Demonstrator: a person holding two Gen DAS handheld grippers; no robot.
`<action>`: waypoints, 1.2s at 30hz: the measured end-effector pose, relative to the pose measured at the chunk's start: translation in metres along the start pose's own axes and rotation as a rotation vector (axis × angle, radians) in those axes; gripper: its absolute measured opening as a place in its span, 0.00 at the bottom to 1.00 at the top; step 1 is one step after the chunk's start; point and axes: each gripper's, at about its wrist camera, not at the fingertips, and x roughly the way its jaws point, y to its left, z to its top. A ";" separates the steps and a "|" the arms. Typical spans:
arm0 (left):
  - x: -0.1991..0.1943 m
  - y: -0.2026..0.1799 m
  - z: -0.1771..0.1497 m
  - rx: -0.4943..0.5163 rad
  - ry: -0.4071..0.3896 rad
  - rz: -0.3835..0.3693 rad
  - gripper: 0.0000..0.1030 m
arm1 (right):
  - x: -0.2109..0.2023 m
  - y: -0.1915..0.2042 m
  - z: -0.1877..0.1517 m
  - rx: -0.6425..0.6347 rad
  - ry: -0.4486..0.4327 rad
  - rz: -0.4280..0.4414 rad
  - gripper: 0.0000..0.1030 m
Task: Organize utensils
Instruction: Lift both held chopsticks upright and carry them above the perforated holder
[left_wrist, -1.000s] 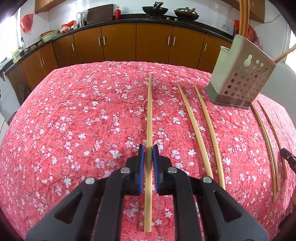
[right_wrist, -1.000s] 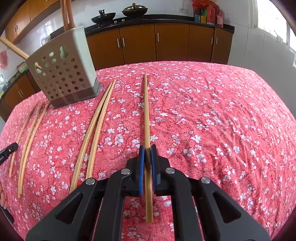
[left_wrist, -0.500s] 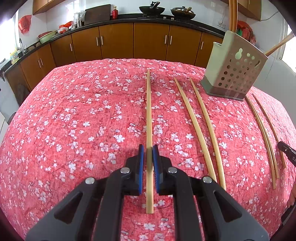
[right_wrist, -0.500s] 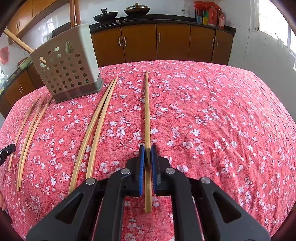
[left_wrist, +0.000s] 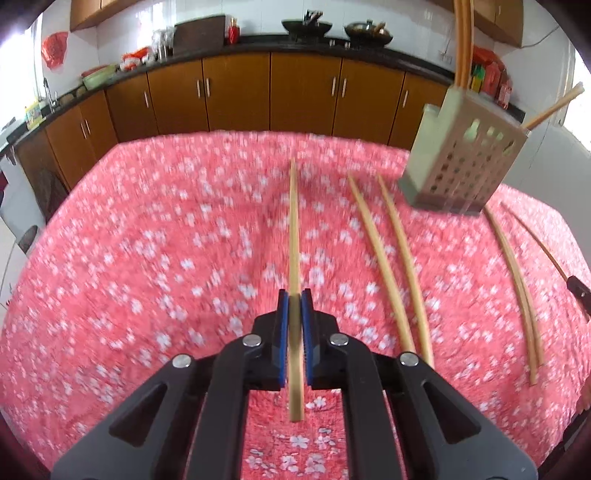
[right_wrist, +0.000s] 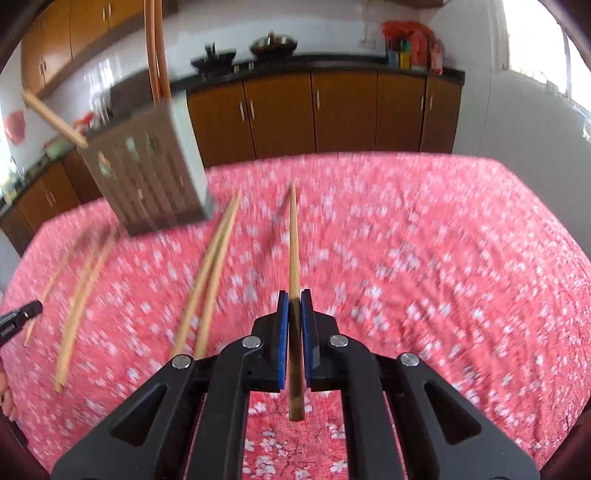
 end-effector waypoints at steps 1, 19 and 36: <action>-0.004 -0.001 0.003 0.001 -0.013 -0.002 0.08 | -0.005 0.000 0.003 0.001 -0.019 0.001 0.07; -0.093 -0.016 0.048 -0.002 -0.288 -0.056 0.08 | -0.059 0.000 0.039 0.053 -0.251 0.025 0.07; -0.171 -0.058 0.119 0.033 -0.460 -0.282 0.08 | -0.150 0.036 0.134 0.075 -0.541 0.315 0.07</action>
